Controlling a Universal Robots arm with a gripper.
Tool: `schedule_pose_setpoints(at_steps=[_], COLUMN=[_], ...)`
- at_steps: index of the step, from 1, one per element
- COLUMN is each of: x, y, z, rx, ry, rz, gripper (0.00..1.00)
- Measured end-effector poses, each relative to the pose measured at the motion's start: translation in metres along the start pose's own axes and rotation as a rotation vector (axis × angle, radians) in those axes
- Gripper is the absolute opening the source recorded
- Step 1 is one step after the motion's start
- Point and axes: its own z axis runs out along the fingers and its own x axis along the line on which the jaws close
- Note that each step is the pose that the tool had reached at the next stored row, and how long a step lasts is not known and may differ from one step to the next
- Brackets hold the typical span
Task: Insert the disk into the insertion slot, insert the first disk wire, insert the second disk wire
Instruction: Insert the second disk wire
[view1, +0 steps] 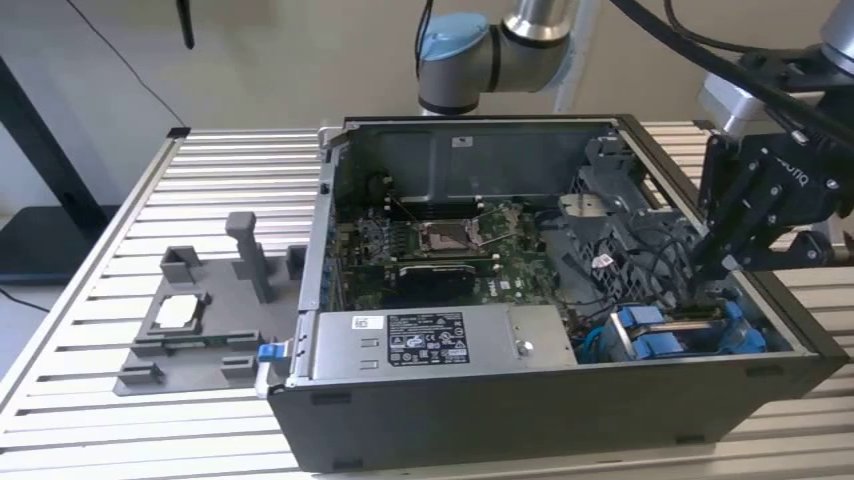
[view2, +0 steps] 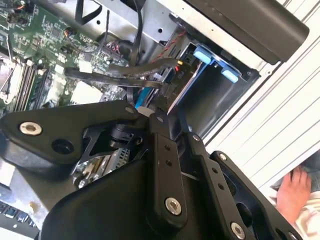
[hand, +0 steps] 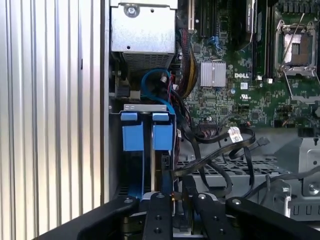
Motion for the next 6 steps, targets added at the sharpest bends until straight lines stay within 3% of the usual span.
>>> schedule_pose_setpoints(at_steps=[6], x=[-0.0001], y=[0.0003], z=[-0.0015], rx=[-0.0003], ry=[0.0005], rz=[-0.003], gripper=[0.24])
